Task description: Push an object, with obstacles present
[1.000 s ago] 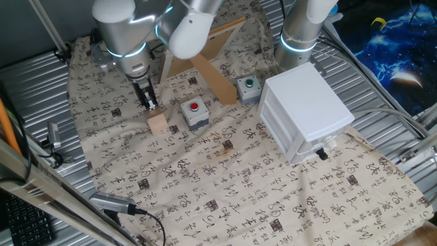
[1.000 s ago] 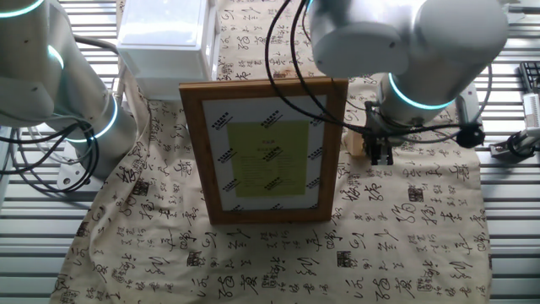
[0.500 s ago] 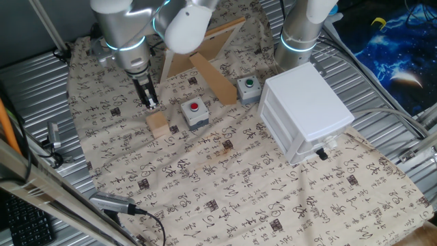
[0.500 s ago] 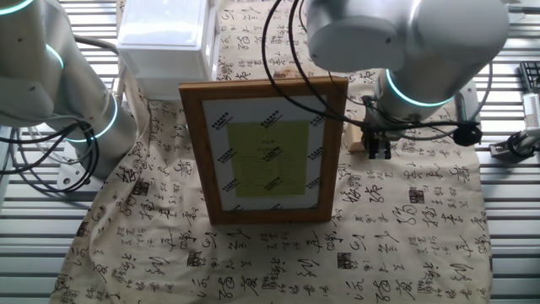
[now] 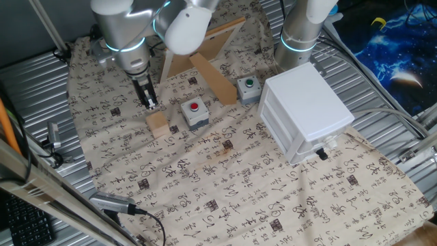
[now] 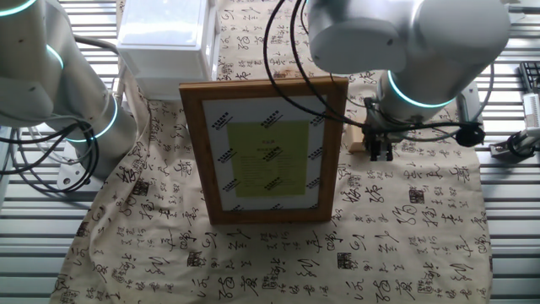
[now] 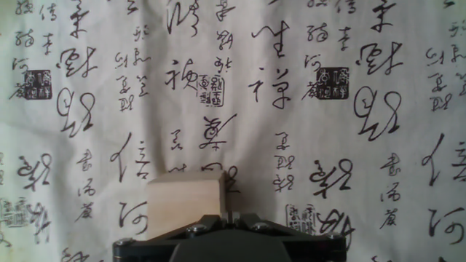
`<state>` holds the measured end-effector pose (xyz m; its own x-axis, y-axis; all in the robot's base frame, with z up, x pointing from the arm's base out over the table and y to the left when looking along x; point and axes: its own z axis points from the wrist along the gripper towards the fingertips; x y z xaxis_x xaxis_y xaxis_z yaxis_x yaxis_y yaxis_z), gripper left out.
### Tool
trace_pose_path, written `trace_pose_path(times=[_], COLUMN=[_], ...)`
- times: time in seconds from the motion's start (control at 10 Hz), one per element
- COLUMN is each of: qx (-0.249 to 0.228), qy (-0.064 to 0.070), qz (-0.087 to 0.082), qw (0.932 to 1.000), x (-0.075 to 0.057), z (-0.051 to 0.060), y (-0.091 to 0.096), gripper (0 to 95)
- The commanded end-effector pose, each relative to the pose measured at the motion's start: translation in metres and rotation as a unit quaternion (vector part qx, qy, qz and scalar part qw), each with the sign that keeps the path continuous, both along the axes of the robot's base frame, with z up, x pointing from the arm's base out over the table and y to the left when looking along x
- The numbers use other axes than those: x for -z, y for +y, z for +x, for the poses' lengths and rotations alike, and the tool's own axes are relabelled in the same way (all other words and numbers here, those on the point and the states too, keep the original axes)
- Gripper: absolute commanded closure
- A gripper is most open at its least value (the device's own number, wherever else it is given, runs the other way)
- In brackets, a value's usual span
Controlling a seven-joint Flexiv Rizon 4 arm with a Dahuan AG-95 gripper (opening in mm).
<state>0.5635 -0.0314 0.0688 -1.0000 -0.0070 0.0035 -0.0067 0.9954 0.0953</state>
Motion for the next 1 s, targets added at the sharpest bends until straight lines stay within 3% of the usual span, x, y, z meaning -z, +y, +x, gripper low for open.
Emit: trace_pose_path(times=[0.1,0.4,0.7,1.0], qx=[-0.002,-0.004,-0.004,0.001], qy=[-0.001,-0.002,-0.011,-0.016], qz=[-0.002,-0.021,-0.020,-0.016], qw=[1.0000,0.9998,0.9997,0.9997], x=[0.005,0.018,0.032,0.037], z=[0.002,0.004,0.005,0.005], y=[-0.005,-0.010,-0.014,-0.008], gripper=[95.0,95.0,95.0,95.0])
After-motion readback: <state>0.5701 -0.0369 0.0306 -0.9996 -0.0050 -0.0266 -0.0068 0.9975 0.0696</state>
